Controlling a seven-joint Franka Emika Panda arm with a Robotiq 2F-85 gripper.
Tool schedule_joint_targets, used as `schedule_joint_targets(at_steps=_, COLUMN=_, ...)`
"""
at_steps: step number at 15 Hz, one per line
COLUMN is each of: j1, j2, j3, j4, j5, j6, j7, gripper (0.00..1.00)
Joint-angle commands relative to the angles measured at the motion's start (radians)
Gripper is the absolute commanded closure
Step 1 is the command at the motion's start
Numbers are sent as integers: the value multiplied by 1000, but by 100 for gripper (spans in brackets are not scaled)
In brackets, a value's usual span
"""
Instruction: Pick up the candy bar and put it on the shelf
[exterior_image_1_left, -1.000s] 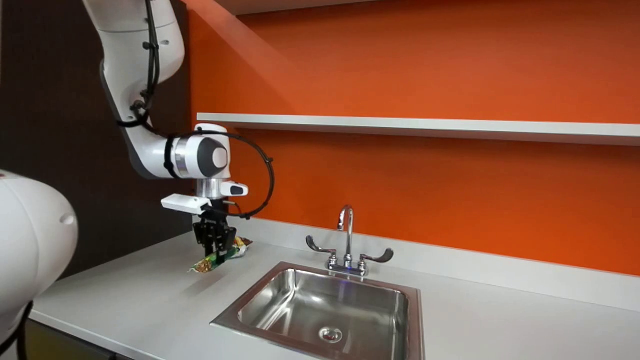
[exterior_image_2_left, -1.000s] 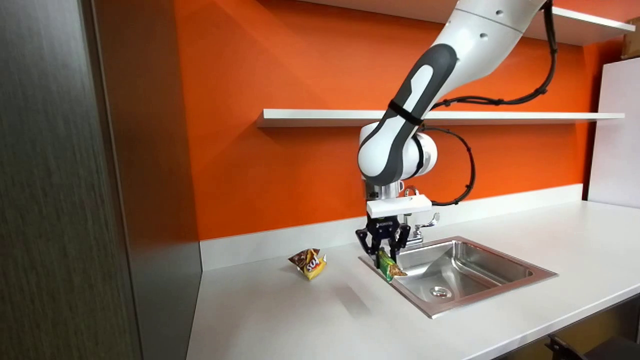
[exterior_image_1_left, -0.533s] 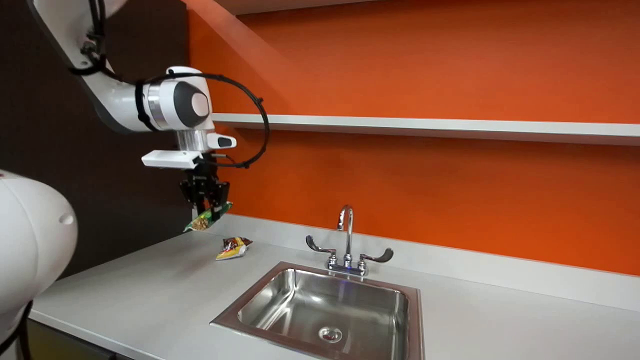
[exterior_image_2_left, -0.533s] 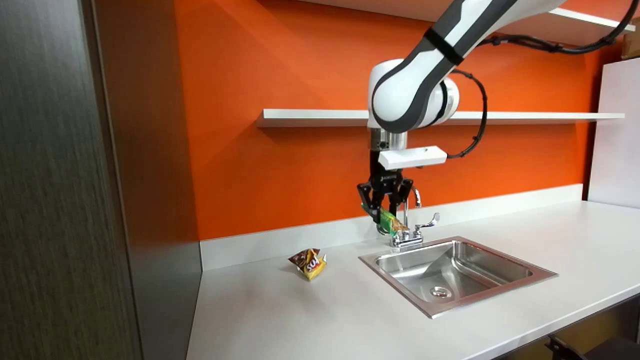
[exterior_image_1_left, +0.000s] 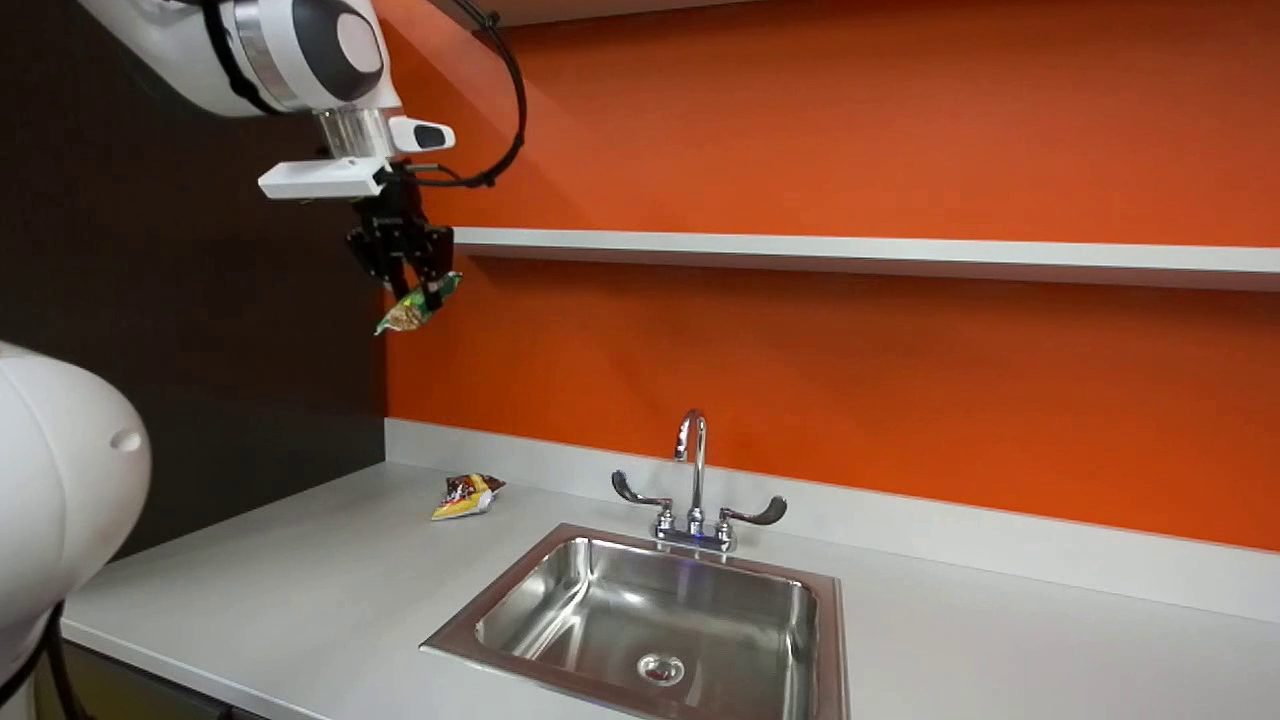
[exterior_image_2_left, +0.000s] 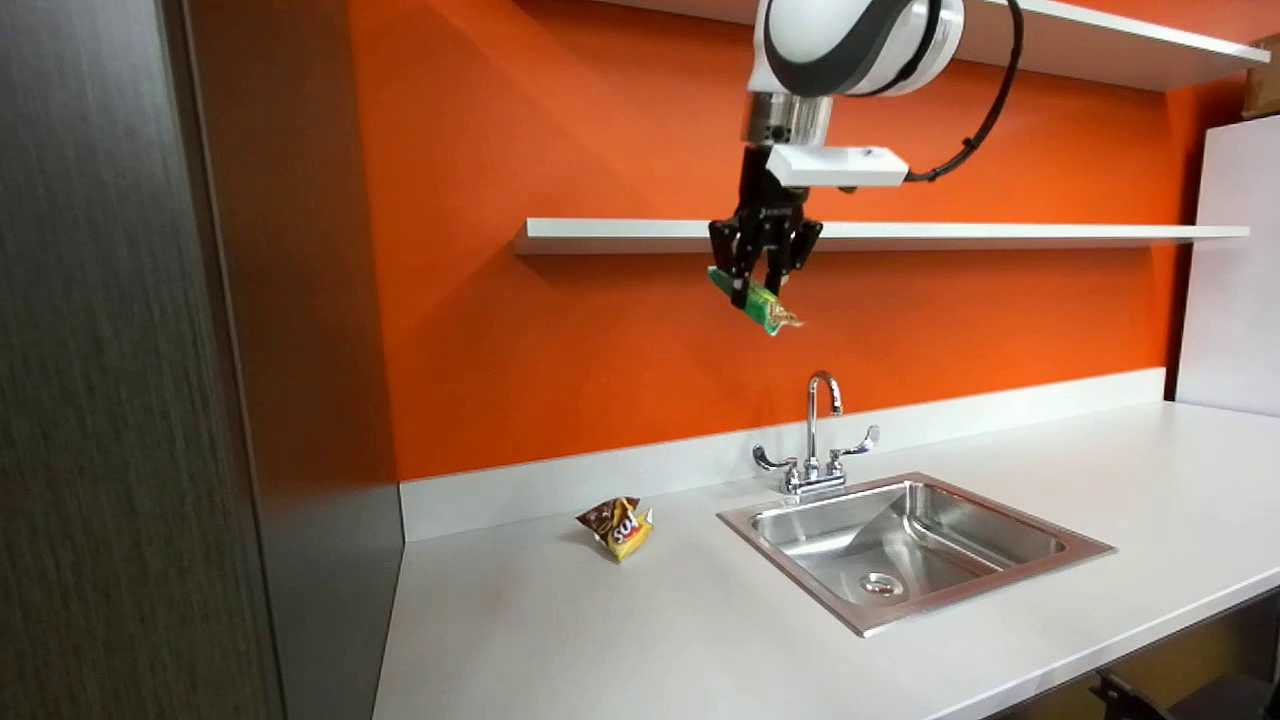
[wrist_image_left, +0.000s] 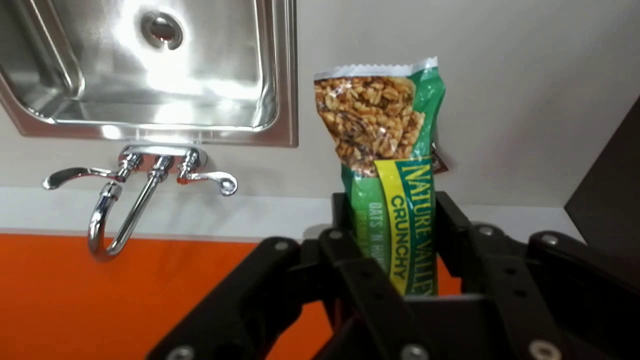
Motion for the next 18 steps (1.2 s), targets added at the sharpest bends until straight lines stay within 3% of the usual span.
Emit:
schedule_joint_targets(at_steps=1, j1=-47, j2=20, j3=32, j4=149, j5=-16, j6=-91, j7=-50, gripper=82)
schedule_joint_targets(at_steps=8, j1=-71, j2=162, j3=43, j4=473, j5=-53, j6=-238, j7=-92, gripper=82)
schedule_joint_targets(at_steps=18, j1=-44, j2=519, j3=42, j4=938, j5=-140, j6=-374, j7=-85, gripper=82)
